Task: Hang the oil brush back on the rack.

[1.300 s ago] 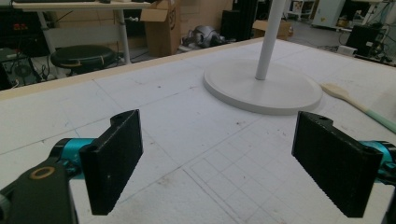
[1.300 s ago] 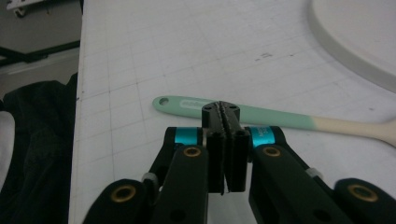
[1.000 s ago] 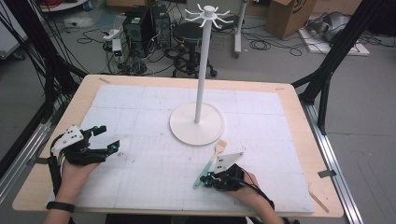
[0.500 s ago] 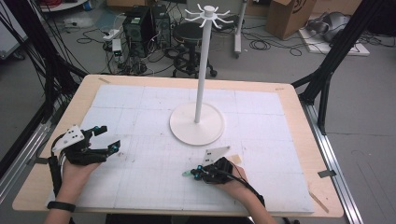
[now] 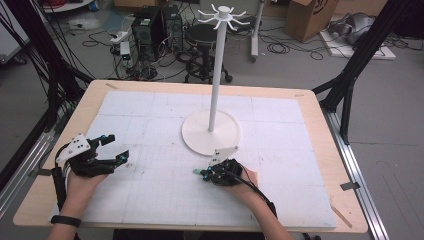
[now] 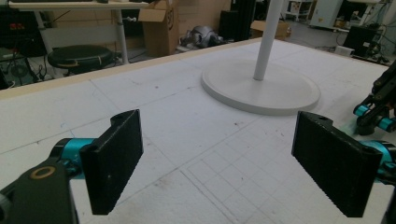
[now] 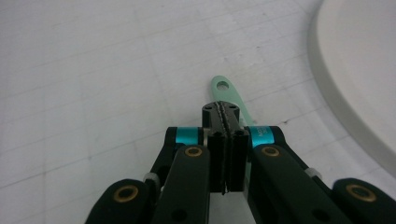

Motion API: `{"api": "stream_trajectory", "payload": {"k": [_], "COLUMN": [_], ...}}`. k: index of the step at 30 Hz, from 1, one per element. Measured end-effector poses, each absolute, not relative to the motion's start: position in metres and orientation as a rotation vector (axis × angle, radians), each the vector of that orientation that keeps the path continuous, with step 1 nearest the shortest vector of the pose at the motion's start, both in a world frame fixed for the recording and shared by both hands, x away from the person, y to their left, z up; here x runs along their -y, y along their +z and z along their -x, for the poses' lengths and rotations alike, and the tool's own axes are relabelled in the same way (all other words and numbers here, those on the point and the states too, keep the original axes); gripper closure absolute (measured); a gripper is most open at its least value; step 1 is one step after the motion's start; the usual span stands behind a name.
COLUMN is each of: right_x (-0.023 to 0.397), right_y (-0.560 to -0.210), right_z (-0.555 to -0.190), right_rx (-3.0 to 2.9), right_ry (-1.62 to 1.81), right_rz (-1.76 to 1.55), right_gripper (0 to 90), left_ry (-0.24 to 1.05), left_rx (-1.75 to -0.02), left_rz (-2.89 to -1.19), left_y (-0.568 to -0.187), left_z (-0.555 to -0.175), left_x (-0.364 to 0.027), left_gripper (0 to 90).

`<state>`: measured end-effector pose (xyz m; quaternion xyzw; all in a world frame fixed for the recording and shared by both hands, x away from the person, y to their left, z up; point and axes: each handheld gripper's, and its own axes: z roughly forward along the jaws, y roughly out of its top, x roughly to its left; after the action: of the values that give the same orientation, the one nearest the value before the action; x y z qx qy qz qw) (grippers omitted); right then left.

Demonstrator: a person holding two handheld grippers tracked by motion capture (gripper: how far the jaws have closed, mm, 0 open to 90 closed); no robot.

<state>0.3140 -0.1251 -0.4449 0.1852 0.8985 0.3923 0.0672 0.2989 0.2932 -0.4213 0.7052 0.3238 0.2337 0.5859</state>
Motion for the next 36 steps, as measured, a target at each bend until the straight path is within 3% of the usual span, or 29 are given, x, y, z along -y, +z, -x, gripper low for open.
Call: {"api": "stream_trajectory", "payload": {"k": [13,24,36], "right_x": [0.134,0.221,0.279], "right_y": [-0.436,-0.405,-0.409], "right_z": [-0.321,-0.309,-0.296], "right_rx": [-2.632,-2.422,-2.283], "right_ry": [1.258,1.473,1.538], "right_rz": [-0.636,-0.745,-0.844], "right_gripper": [89.6,77.5,61.0], "left_ry": [0.542,0.539,0.552], "left_rx": [-0.755,-0.756,-0.771], "left_rz": [-1.647,-1.658,-1.671], "left_y": [-0.422,-0.422,-0.424], "left_z": [-0.299,-0.299,-0.299], "left_x": [-0.293,-0.293,-0.296], "left_gripper": [17.0,17.0,16.9]}}
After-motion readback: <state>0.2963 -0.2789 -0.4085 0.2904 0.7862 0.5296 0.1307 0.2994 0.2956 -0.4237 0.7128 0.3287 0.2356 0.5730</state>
